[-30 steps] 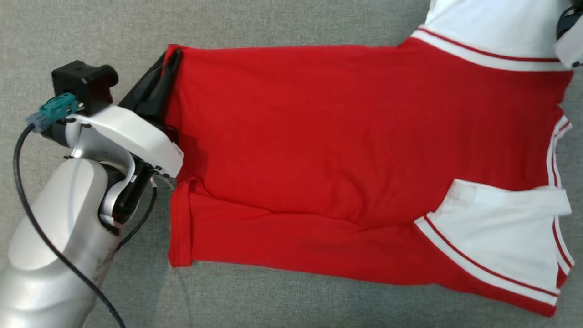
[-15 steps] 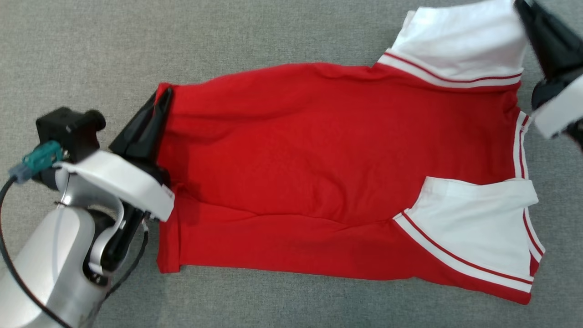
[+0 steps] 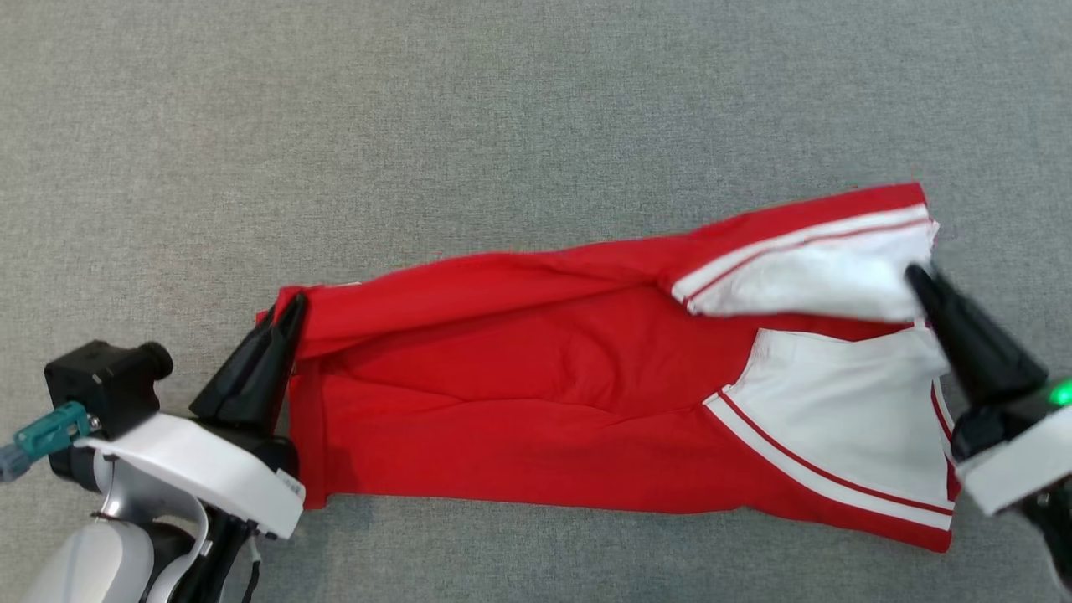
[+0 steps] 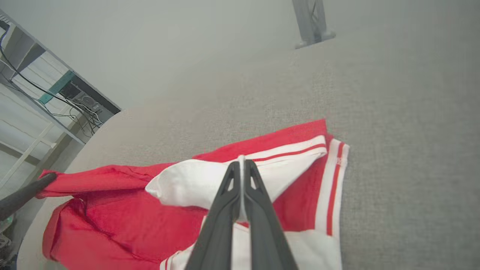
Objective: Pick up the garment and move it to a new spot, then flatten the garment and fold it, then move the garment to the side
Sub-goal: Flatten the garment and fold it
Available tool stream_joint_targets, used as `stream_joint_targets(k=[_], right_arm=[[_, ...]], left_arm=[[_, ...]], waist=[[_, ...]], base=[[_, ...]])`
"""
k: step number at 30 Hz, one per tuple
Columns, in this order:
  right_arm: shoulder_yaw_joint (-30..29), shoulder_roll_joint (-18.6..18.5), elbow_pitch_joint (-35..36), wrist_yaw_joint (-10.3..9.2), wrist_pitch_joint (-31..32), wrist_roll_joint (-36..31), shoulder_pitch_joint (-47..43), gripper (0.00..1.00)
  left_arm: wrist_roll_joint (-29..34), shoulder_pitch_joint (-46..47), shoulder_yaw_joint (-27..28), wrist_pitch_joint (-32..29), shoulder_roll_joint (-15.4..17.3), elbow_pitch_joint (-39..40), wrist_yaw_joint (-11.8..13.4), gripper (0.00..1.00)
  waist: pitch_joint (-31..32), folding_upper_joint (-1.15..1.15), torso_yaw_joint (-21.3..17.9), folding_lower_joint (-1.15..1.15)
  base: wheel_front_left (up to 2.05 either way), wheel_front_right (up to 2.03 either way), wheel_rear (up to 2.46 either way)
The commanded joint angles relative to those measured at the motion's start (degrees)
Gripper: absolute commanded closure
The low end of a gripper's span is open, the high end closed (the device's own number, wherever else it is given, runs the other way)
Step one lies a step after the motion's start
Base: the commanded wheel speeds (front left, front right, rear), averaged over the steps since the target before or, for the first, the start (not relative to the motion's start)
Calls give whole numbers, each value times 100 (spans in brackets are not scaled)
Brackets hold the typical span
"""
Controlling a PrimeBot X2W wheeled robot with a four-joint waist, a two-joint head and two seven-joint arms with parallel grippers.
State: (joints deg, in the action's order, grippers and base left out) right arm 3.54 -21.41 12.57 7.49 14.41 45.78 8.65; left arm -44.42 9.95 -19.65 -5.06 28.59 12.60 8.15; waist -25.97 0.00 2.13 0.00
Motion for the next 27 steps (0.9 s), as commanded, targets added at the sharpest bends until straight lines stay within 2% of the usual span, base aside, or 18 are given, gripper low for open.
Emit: stream_joint_targets(k=[1, 6, 12, 14, 15, 16, 17, 18, 19, 27], right_arm=[[-89, 90, 85, 0, 51, -11, -209, 100], [-411, 617, 336, 0, 164, -9, -978, 100], [-637, 1035, 291, 0, 276, -122, -1473, 100], [-613, 1172, 207, 0, 314, -113, -1523, 100], [-589, 1186, 175, 0, 318, -148, -1530, 100], [-588, 1211, 114, 0, 338, -191, -1541, 96], [-575, 1255, 36, 0, 373, -220, -1555, 65], [-580, 1240, -5, 0, 334, -332, -1534, 7], [-585, 1249, -49, 0, 276, -385, -1495, 0], [-509, 1181, 3, 0, -350, -619, -1279, 0]], left_arm=[[-15, -82, 49, -3, 69, 2, 48, 100], [-162, -341, 105, 47, 62, -76, 62, 100], [-277, -501, 123, 44, 52, -244, 69, 100], [-300, -534, 107, 34, 26, -329, 62, 59], [-270, -541, 108, 65, 28, -375, 83, 26], [-244, -531, 100, 95, 12, -425, 93, 0], [-224, -512, 96, 136, -20, -476, 104, 0], [-198, -493, 96, 188, -43, -521, 108, 0], [-165, -473, 112, 280, -76, -555, 120, 0], [185, -374, 290, 1071, -327, -578, 374, 0]], waist=[[10, 0, 2, 0], [79, 0, -17, 0], [145, 0, -52, 0], [148, 0, -69, 0], [148, 0, -77, 0], [146, 0, -82, 0], [146, 0, -86, 0], [148, 0, -92, 0], [156, 0, -97, 0], [315, 0, -136, 0]], base=[[0, 0, 0], [0, 0, 0], [0, 0, 0], [0, 0, 0], [0, 0, 0], [0, 0, 0], [0, 0, 0], [0, 0, 0], [0, 0, 0], [0, 0, 0]])
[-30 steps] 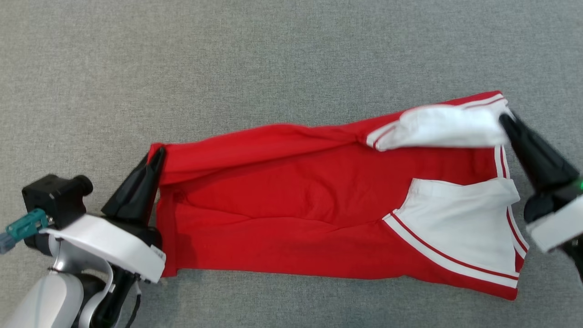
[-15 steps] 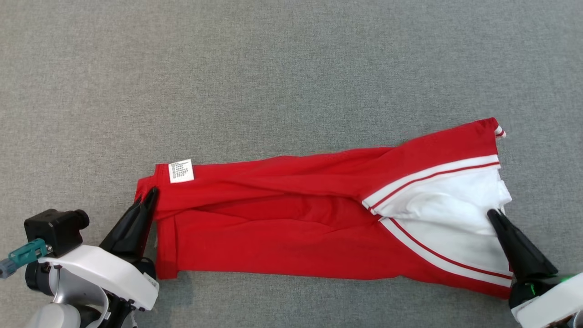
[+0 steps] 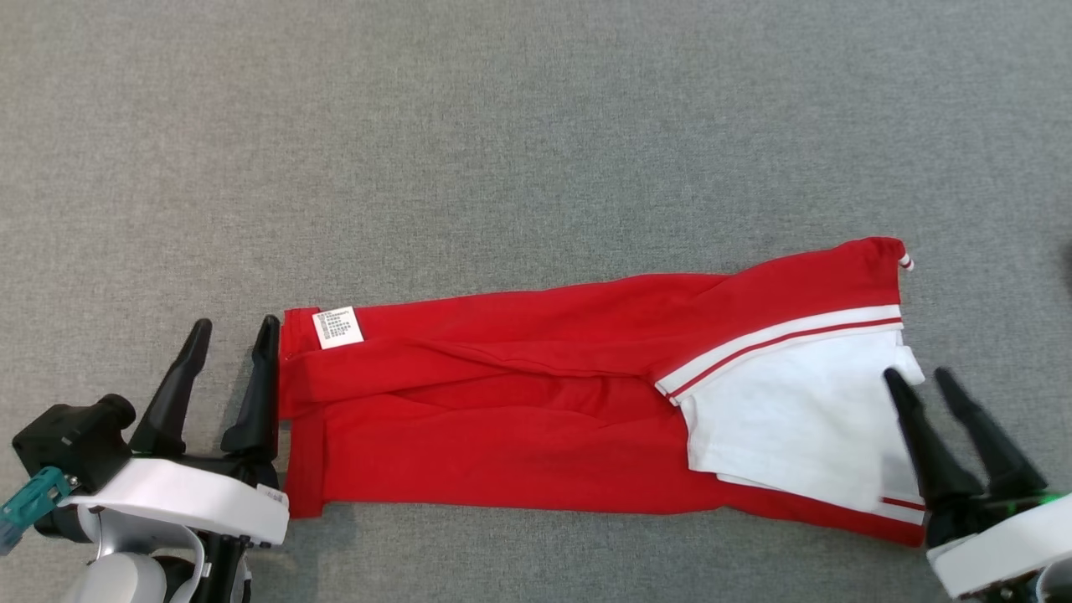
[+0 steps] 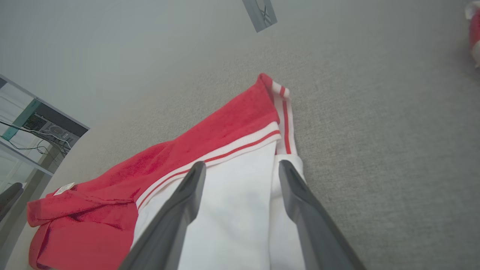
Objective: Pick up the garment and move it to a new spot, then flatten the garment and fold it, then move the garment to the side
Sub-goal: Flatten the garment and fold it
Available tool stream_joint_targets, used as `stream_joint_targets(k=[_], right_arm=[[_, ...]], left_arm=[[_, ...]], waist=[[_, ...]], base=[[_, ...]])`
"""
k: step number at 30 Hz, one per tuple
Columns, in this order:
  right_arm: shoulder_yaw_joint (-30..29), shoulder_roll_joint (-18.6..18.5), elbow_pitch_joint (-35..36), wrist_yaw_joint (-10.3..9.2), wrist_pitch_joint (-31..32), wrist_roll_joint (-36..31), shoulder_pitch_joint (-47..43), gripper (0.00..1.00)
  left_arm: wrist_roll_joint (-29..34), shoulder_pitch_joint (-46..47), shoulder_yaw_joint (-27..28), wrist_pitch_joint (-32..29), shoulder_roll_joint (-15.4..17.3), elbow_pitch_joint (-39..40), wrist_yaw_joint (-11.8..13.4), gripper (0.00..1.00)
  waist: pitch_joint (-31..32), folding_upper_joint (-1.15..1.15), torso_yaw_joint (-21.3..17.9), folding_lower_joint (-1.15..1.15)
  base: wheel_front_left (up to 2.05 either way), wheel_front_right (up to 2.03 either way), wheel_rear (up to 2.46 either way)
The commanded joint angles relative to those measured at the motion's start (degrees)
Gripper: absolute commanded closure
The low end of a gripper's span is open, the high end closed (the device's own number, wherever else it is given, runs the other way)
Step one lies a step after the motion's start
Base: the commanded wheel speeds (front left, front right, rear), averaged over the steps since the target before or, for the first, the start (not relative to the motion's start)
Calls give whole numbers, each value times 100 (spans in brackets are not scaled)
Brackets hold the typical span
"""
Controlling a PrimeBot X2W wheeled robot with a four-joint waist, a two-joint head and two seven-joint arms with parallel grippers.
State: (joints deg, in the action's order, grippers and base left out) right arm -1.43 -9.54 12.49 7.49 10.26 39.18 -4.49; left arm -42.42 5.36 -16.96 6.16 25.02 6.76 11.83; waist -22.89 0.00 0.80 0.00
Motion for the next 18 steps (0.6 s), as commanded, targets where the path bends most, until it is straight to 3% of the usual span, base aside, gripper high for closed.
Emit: stream_joint_targets(k=[1, 7, 18], right_arm=[[-22, -37, 27, 0, -84, -55, 73, 0], [-162, -38, -71, 0, -898, -748, 424, 0], [-532, 260, -552, 0, -1539, -2066, 876, 0]], left_arm=[[35, 96, 30, 46, 5, 30, 36, 0], [509, 246, 121, 617, -80, 146, 248, 0], [1455, 270, 166, 904, -2, -90, 262, 0]], waist=[[36, 0, -9, 0], [226, 0, -33, 0], [537, 0, 42, 0]], base=[[0, 0, 0], [0, 0, 0], [0, 0, 0]])
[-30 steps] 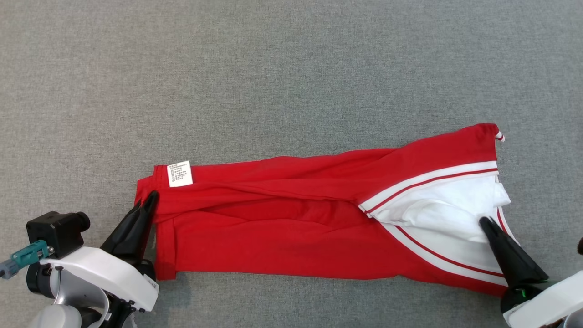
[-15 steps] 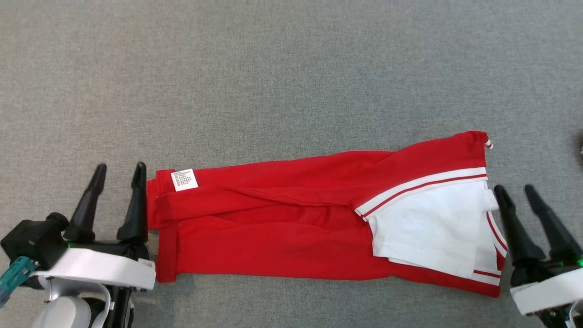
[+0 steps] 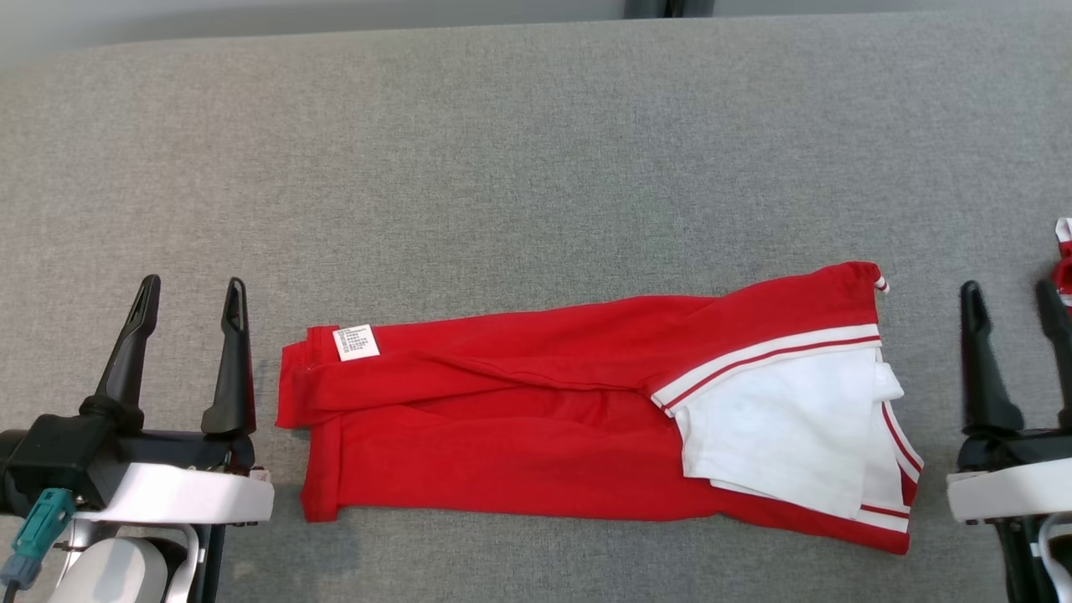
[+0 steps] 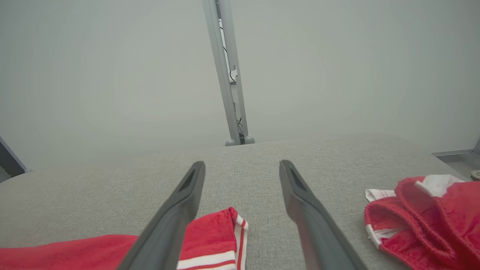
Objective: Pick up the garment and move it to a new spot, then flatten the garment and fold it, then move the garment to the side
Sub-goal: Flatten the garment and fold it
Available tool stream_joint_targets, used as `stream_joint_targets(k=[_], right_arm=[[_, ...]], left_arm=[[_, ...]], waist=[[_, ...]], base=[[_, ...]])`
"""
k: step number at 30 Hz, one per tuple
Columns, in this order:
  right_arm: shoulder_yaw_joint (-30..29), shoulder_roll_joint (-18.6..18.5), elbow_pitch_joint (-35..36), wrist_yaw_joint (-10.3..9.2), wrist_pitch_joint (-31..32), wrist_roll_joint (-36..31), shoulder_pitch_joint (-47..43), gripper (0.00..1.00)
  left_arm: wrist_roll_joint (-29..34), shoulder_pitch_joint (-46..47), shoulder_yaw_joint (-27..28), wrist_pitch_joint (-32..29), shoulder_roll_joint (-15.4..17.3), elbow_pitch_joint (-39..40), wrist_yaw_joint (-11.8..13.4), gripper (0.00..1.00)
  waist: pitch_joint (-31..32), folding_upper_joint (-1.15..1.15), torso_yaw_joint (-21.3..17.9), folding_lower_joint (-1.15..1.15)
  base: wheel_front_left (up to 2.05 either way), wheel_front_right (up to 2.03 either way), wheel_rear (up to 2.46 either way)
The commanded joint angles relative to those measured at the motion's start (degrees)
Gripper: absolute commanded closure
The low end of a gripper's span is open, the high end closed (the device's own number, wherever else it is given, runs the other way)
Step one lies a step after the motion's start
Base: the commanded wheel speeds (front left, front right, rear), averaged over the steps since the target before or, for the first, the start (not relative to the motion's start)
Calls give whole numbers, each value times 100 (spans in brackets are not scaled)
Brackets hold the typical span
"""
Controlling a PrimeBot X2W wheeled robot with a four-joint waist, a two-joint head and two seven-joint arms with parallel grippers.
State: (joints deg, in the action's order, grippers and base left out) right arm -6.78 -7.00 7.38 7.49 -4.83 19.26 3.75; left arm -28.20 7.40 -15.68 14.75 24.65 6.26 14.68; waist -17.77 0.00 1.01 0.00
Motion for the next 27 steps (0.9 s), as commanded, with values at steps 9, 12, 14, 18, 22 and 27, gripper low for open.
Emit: stream_joint_targets(k=[9, 12, 14, 18, 22, 27], right_arm=[[239, 19, -409, 0, -115, -386, 13, 0], [298, -28, -521, 0, -135, -358, 49, 0], [331, -56, -609, 0, -113, -341, 58, 0], [385, -135, -891, 0, -100, -318, 62, 0], [479, -202, -1377, 0, -88, -278, 14, 0], [598, -209, -1993, 0, -164, -201, 68, 0]], left_arm=[[104, 138, 203, 52, -36, -406, -440, 0], [151, 154, 264, 53, -103, -488, -575, 0], [176, 169, 285, 53, -140, -540, -645, 0], [267, 193, 314, 54, -227, -599, -750, 0], [317, 213, 302, 47, -308, -643, -820, 0], [361, 251, 270, 48, -390, -687, -902, 0]], waist=[[104, 0, 108, 0], [109, 0, 146, 0], [113, 0, 171, 0], [110, 0, 217, 0], [93, 0, 272, 0], [63, 0, 327, 0]], base=[[0, 0, 0], [0, 0, 0], [0, 0, 0], [0, 0, 0], [0, 0, 0], [0, 0, 0]])
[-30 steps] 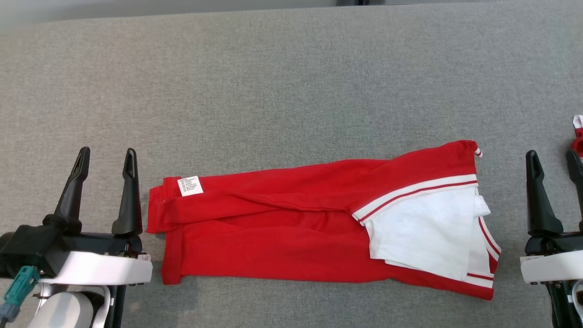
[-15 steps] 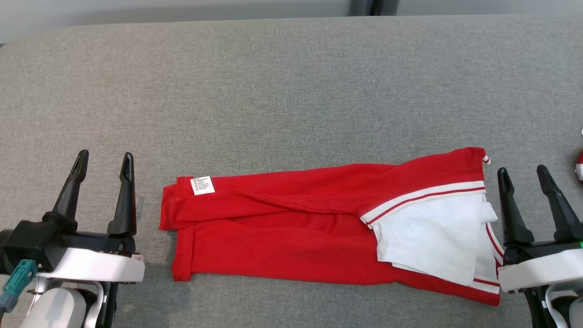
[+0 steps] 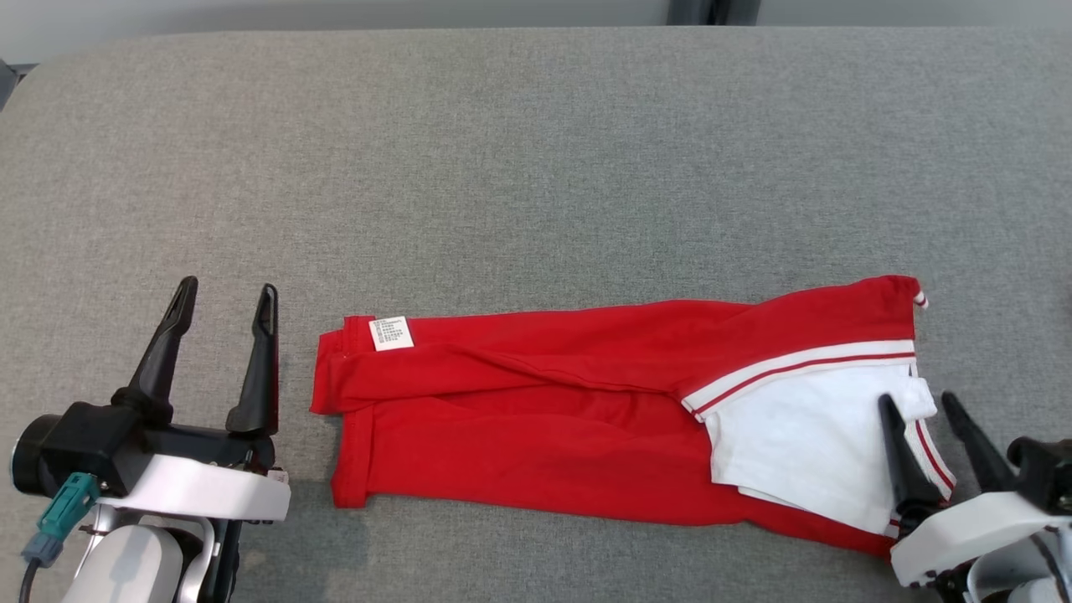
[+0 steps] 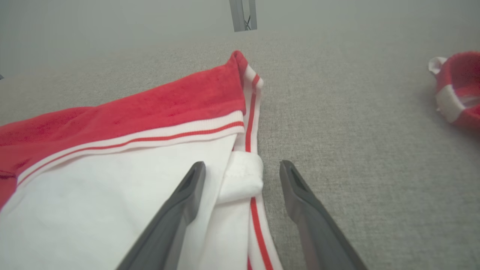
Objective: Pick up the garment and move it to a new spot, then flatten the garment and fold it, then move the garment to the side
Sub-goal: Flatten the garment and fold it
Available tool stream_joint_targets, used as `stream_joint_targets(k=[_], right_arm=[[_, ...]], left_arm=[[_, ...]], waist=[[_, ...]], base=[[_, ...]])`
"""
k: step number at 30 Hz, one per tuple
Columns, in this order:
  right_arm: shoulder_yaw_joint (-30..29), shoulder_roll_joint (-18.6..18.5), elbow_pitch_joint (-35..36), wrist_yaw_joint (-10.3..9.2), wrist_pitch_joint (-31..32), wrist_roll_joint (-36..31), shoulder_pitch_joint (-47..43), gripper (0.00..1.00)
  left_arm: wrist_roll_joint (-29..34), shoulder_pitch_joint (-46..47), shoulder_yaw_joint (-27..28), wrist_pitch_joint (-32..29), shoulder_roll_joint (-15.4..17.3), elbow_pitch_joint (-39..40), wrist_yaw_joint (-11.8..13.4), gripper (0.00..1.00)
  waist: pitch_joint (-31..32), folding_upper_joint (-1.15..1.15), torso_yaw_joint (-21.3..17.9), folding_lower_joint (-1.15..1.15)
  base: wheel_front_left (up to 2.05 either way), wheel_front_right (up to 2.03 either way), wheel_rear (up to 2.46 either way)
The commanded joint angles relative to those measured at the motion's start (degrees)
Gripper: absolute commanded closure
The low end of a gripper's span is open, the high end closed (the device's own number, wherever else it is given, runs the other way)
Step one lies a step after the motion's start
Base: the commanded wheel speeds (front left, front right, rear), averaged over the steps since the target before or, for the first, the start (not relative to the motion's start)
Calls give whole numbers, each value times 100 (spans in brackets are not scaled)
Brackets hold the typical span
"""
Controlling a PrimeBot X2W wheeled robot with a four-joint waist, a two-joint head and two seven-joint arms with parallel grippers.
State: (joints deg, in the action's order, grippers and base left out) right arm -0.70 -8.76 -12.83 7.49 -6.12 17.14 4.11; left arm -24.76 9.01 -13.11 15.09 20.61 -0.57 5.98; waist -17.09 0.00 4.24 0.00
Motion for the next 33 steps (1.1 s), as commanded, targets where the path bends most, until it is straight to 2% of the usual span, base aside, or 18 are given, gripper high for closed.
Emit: stream_joint_targets(k=[1, 8, 9, 10, 11, 18, 26, 30, 33], right_arm=[[21, -20, -123, 0, -62, 47, 64, 0], [466, -30, -1042, 1, 11, 314, 263, 0], [598, -54, -1113, 6, 0, 377, 297, 20], [804, -84, -1229, 7, -33, 534, 360, 80], [872, -119, -1277, 6, -54, 600, 381, 100], [667, -415, -1391, -22, -427, 932, 581, 100], [-185, -875, -1347, -6, -673, 1074, 494, 100], [-351, -1003, -1217, -2, -597, 1079, 483, 100], [-346, -943, -1047, -2, -501, 1030, 514, 100]], left_arm=[[27, 101, 2, 14, -7, -17, -49, 0], [74, 138, 23, 14, -67, -60, -99, 0], [84, 144, 28, 14, -74, -55, -101, 0], [101, 152, 39, 14, -71, -46, -92, 0], [110, 155, 43, 14, -70, -39, -87, 0], [124, 81, 71, 13, -67, 32, -33, 0], [125, 102, 9, -22, -61, 83, -1, 0], [125, 126, -12, -38, -42, 100, 10, 0], [115, 148, -22, -59, -37, 116, 18, 0]], waist=[[-12, 0, 13, 0], [-79, 0, 16, 0], [-85, 0, 13, 0], [-94, 0, -1, 0], [-96, 0, -11, 0], [-92, 0, -150, 0], [-122, 0, -299, 0], [-128, 0, -366, 0], [-122, 0, -401, 0]], base=[[0, 0, 0], [0, 0, 0], [0, 0, 0], [0, 0, 0], [0, 0, 0], [0, 0, 0], [0, 0, 0], [0, 0, 0], [0, 0, 0]])
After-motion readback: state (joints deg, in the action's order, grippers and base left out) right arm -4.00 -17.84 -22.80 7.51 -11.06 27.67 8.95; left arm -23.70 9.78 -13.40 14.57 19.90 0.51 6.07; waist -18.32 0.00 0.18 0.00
